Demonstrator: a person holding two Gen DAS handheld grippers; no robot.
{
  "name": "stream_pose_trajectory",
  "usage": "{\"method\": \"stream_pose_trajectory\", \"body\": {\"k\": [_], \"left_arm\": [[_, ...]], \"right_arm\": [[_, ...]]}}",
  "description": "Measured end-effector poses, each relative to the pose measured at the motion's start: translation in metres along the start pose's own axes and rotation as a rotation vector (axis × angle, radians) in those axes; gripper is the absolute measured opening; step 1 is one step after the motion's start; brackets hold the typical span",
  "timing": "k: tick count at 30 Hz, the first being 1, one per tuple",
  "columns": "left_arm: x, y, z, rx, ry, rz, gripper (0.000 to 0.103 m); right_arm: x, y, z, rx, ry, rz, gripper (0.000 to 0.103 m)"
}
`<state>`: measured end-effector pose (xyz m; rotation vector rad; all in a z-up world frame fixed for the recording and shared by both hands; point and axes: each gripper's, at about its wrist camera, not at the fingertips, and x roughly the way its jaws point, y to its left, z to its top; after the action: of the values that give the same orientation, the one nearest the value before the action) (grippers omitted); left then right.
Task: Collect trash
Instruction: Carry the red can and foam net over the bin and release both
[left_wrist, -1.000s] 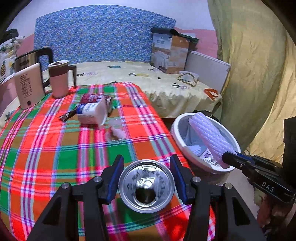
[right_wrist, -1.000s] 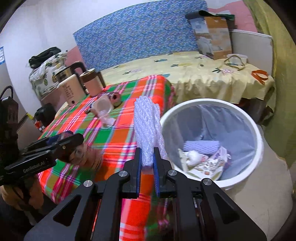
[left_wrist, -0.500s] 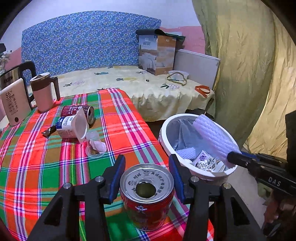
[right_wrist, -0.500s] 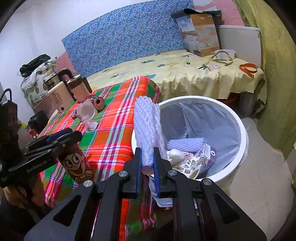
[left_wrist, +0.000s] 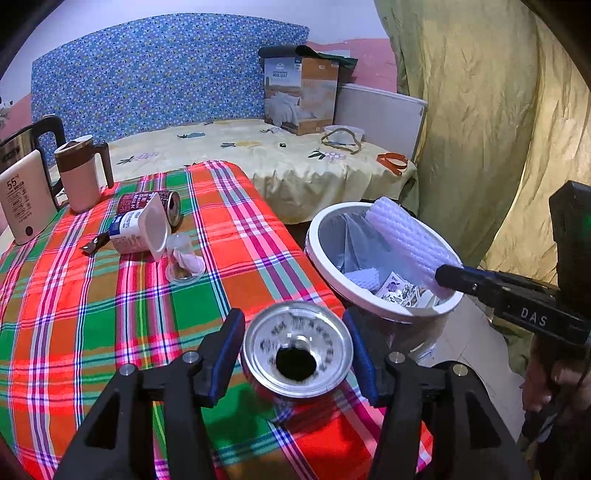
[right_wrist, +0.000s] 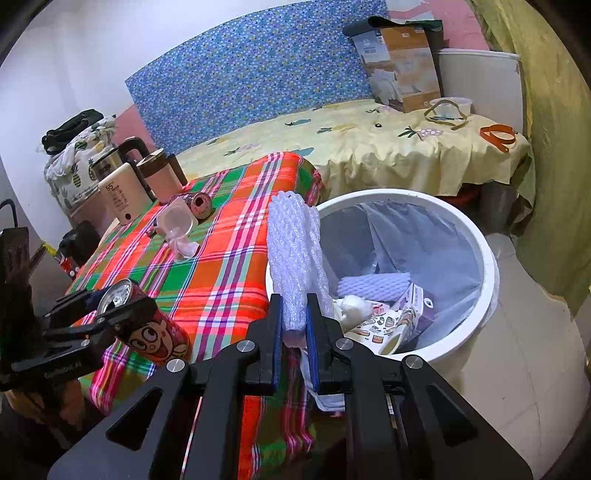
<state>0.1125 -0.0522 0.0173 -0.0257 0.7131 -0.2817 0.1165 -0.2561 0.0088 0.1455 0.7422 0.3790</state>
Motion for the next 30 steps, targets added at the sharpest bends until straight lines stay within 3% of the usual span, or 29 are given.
{"method": "stream_pose_trajectory", "body": {"k": [9,20,30], "left_arm": [[-0.005,0.002,-0.008,-0.004,-0.005,0.026,0.055],[-0.004,-0.012,0.028,0.0,-0.06,-0.008,0.055],[0.023,-0.042,0.052,0.03,-0.05,-0.069,0.055]], "right_arm": [[-0.002,-0.003,0.0,0.008,-0.004,0.001,0.014],[-0.009,-0.014,0.001,0.026,-0.025,-0.019,0.014],[-0.009,-0.032,0.001,0.06,-0.021,-0.064,0.014]]}}
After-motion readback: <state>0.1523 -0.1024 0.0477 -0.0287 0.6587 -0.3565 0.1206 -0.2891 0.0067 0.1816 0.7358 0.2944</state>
